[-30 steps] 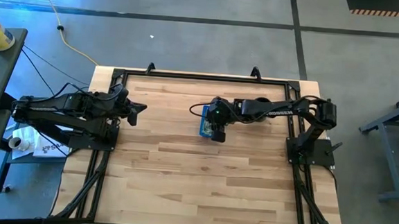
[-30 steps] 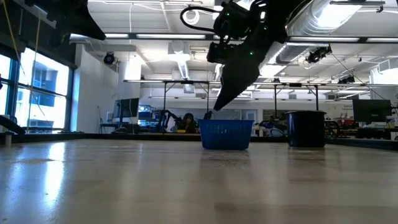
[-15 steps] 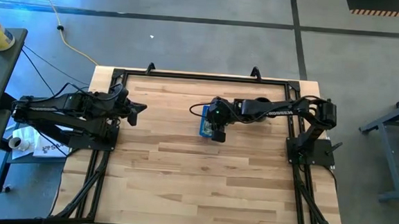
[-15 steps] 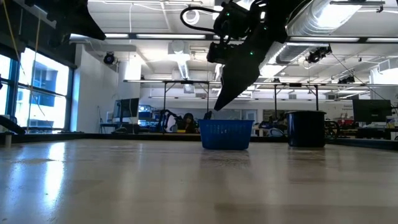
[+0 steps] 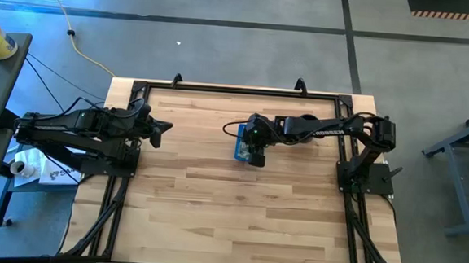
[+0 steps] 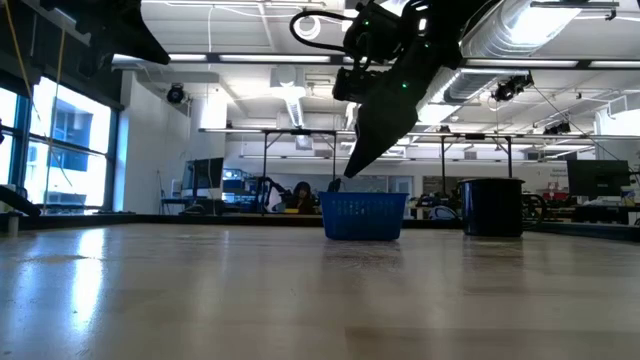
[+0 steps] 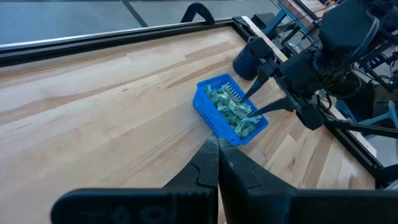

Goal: Pick and place Stevia / Truvia into bins
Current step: Return to Home Position

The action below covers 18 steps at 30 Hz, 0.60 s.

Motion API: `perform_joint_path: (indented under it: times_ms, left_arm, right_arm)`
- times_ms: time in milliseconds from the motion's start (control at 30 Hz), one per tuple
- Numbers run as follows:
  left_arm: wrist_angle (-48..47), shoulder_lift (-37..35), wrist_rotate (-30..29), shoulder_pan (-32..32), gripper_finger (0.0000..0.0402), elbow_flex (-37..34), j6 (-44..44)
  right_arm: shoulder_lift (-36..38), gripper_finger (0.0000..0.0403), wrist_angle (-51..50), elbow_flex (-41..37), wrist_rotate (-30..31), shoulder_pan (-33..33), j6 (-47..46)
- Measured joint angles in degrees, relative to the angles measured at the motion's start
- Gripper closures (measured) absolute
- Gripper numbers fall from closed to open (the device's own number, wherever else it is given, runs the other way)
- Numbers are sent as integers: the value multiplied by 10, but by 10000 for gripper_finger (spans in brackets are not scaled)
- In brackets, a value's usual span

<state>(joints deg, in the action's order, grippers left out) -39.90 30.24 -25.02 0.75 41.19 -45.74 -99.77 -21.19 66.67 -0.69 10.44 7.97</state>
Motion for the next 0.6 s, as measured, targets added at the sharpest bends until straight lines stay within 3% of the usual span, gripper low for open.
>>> perform_joint_path:
  times_ms: [600]
  left_arm:
    - [6,0,0,0,362,0,-7]
  right_arm:
    - [0,265,-13,0,1,0,-13]
